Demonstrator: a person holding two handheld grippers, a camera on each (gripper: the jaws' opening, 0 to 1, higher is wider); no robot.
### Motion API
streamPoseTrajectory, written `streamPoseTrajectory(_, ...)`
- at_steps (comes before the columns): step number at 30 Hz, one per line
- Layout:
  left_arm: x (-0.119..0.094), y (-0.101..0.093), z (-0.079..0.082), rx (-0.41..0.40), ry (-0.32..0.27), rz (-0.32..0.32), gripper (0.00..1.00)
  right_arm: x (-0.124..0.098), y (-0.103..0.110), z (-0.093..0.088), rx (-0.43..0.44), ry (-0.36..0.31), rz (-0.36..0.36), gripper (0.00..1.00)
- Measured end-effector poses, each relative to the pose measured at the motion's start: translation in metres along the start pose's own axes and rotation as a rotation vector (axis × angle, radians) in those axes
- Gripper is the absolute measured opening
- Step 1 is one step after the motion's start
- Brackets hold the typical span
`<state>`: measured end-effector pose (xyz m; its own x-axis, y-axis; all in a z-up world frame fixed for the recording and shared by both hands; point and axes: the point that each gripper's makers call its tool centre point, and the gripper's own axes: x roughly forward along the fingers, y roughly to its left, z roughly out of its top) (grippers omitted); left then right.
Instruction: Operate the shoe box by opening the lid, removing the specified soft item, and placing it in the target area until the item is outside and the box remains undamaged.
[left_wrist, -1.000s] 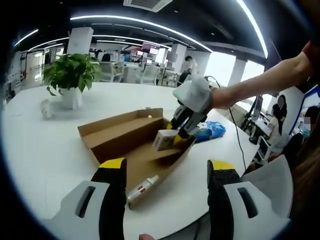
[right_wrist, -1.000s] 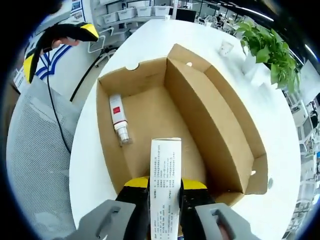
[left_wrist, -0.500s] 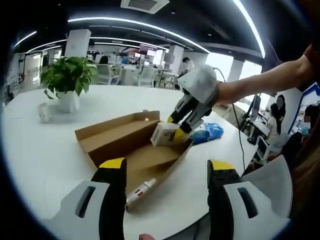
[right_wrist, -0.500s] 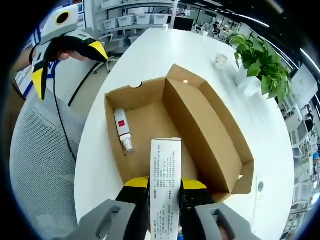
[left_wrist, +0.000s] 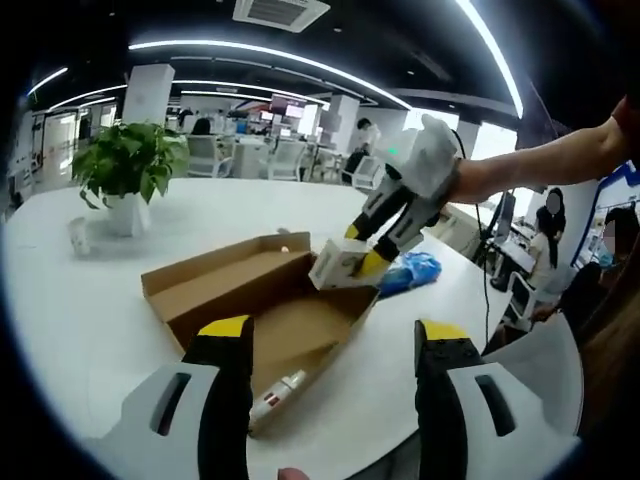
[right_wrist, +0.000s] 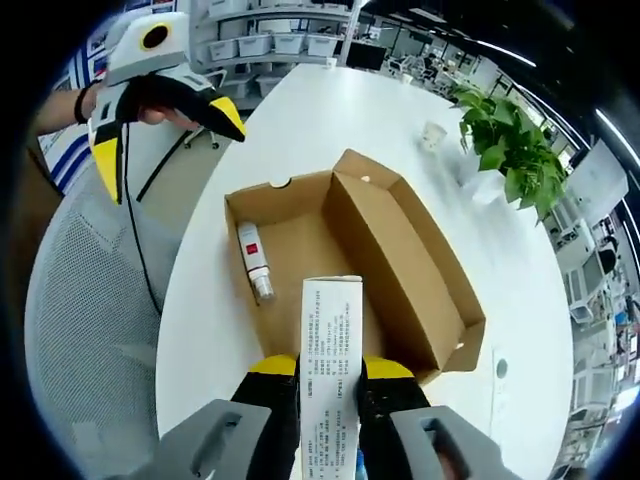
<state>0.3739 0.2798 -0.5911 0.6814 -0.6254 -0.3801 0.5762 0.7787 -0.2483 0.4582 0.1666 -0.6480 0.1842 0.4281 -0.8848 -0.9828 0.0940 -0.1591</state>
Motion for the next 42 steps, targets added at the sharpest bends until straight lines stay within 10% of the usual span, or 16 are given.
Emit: streamPoseTrajectory(42, 0.051, -0.045, -0.005, 0.041, 0.086, -0.107, 0.65, -0.054, 0.026, -0.16, 0.229, 0.051, -0.075, 0.17)
